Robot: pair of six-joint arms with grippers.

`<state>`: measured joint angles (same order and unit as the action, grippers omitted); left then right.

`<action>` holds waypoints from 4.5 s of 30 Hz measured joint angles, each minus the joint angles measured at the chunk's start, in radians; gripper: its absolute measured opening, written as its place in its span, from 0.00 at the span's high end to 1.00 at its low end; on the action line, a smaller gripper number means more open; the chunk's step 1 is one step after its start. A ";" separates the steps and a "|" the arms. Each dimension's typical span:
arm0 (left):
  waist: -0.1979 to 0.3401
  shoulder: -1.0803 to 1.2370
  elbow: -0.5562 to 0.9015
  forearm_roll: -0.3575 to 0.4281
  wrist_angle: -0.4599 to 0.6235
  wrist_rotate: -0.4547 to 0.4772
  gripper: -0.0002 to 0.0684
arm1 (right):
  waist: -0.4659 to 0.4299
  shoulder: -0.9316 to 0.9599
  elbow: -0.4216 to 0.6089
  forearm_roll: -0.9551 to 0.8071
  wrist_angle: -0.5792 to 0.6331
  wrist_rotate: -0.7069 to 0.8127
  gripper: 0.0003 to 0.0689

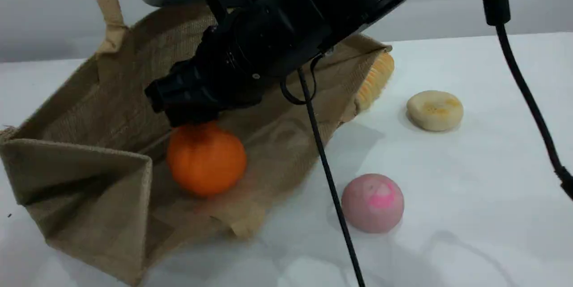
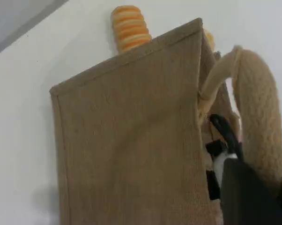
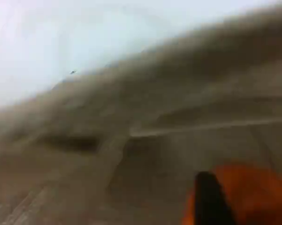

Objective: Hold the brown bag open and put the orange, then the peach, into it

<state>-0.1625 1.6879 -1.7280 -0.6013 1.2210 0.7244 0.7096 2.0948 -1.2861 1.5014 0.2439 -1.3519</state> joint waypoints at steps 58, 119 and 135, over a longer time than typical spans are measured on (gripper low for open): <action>0.000 0.000 0.000 0.000 0.000 0.000 0.88 | -0.312 -0.086 0.460 -0.220 0.118 0.120 0.40; 0.000 0.000 0.000 -0.010 0.000 -0.007 0.88 | -0.217 0.099 0.036 0.243 0.290 -0.219 0.98; 0.000 0.000 0.000 -0.011 0.000 -0.007 0.88 | -0.170 0.141 -0.018 0.243 0.294 -0.216 0.65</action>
<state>-0.1625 1.6879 -1.7280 -0.6126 1.2210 0.7170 0.5395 2.2353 -1.3044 1.7445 0.5375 -1.5680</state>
